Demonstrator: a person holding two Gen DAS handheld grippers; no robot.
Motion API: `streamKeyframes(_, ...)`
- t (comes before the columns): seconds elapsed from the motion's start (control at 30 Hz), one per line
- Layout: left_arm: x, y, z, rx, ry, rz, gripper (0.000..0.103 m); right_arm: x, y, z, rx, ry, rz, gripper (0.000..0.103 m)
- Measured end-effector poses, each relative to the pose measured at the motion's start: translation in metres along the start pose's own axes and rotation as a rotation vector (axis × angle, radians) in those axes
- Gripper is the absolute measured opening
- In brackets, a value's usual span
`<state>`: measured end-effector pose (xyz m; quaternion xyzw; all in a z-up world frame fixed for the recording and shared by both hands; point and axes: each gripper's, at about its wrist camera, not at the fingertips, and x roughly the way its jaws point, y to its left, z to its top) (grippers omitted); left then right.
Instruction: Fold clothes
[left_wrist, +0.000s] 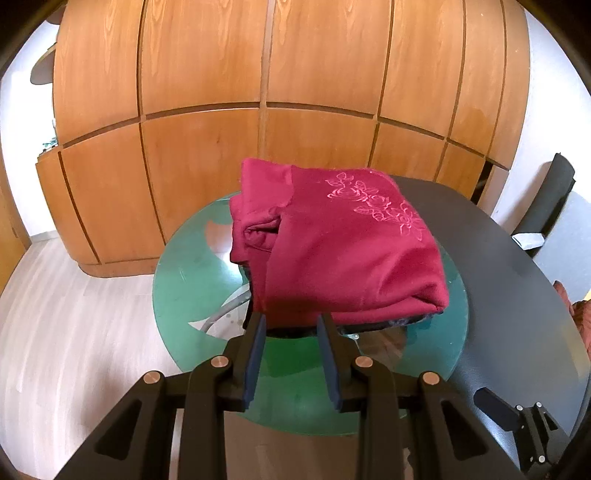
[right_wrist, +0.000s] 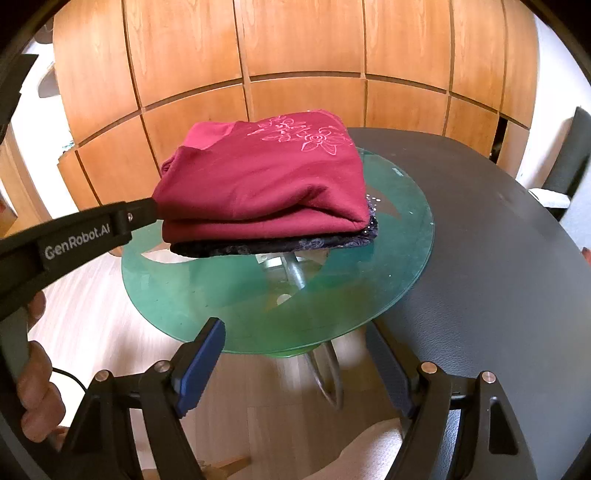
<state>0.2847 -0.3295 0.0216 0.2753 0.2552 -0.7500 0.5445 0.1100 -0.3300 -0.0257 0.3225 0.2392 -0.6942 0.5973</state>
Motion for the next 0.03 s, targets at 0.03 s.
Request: streamKeyframes(0.03, 0.0003, -0.0001, 0.0002, 0.002, 0.006, -0.001, 0.029, -0.0001, 0.0003, 0.0001, 0.0, 0.0, 0.0, 0.079)
